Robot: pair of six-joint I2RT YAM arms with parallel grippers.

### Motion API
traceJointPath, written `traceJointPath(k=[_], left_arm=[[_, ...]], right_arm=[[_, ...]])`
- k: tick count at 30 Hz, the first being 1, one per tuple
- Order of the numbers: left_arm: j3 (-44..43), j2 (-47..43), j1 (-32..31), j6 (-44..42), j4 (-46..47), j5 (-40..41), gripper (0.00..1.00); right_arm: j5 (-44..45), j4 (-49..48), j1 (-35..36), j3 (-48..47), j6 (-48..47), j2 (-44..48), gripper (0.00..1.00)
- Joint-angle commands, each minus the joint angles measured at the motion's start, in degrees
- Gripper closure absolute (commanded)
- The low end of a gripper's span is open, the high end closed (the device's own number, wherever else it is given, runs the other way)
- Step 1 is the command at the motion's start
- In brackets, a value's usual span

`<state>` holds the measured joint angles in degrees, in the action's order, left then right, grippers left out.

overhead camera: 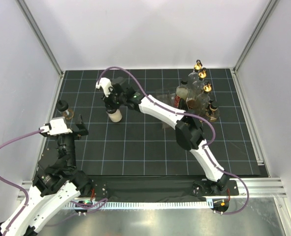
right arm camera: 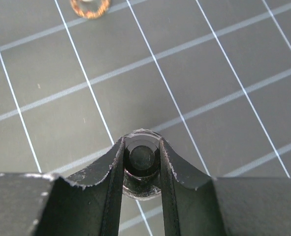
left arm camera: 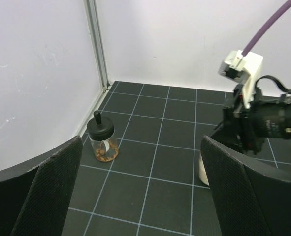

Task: Organize the condiment bottles
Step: Pick up the bottle from the center of the board, then place the bottle in the storage box.

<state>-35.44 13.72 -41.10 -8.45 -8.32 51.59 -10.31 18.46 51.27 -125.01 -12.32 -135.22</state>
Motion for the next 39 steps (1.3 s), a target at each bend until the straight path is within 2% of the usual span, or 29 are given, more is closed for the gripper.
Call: traceJointPath(k=[1,12,23,29,39], left_arm=[[0.11,0.96,0.32,-0.34,3.31,0.35,0.00],[0.20,1.67,0.32,-0.25,3.22,-0.27,0.00],[0.20,1.75,0.41,0.01,3.13,-0.62,0.00],[0.20,2.10,0.41,0.01,2.96,-0.79,0.00],[0.20,2.37,0.41,0.01,2.78,-0.79,0.00]], right_arm=[[-1.65,-1.85,-1.68,3.18,-0.08,9.09,0.96],[-0.95,-1.58,-9.34,14.09,1.33,19.28,0.96],[4.49,-5.71,-17.86,22.96,2.65,27.46,0.96],[8.89,-8.08,-20.85,26.22,0.72,28.87,0.96],[14.26,-10.81,-22.26,26.57,-3.06,27.55,0.96]])
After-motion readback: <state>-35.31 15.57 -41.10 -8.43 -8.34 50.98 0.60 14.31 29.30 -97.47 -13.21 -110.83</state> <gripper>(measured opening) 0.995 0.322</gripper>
